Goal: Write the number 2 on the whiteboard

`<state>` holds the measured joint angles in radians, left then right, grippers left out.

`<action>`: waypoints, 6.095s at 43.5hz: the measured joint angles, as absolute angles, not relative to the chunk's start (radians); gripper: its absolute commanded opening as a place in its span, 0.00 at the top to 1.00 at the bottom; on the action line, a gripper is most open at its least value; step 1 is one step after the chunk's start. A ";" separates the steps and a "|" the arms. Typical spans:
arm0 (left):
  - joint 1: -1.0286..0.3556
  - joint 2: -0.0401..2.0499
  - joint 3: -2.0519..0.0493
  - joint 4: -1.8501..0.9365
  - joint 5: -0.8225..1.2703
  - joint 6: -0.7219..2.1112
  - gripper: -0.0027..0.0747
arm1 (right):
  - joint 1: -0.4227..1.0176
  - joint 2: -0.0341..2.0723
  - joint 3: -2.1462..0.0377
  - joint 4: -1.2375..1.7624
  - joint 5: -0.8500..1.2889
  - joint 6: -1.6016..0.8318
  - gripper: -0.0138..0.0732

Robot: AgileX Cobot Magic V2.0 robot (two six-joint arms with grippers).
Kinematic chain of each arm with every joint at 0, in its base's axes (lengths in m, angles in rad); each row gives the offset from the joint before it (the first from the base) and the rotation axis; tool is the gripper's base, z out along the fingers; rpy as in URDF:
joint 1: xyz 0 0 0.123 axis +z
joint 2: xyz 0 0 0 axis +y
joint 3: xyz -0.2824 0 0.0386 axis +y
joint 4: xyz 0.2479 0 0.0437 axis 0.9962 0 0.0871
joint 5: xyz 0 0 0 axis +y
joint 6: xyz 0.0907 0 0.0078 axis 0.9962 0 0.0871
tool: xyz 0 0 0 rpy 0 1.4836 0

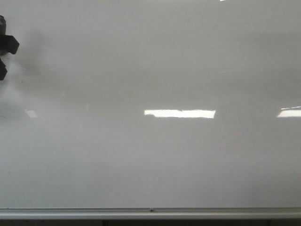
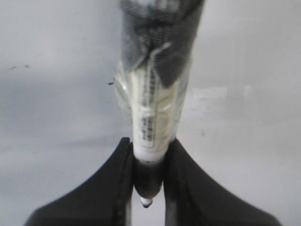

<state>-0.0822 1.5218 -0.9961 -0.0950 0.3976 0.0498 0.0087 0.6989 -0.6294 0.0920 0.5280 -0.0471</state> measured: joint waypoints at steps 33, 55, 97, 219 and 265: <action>-0.588 1.309 -1.147 -0.189 1.038 0.649 0.99 | 0.205 1.009 -0.956 0.404 1.015 -0.709 0.17; -0.839 1.309 -1.173 -0.175 1.034 0.668 0.99 | 0.635 1.181 -1.189 0.423 1.072 -0.846 0.17; -0.847 1.309 -1.175 -0.171 1.031 0.673 0.85 | 0.716 1.275 -1.230 0.477 0.984 -0.847 0.85; -0.492 1.033 -1.059 -0.170 0.915 0.465 0.28 | 0.328 1.278 -0.632 0.444 -0.319 -0.438 0.92; -0.492 1.033 -1.059 -0.170 0.903 0.465 0.28 | 0.144 1.349 -0.636 0.455 0.071 -0.441 0.92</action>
<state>-0.4917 1.0329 -1.0588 -0.1700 0.9034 0.4652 0.1440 1.3486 -0.6359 0.4554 0.0709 -0.4407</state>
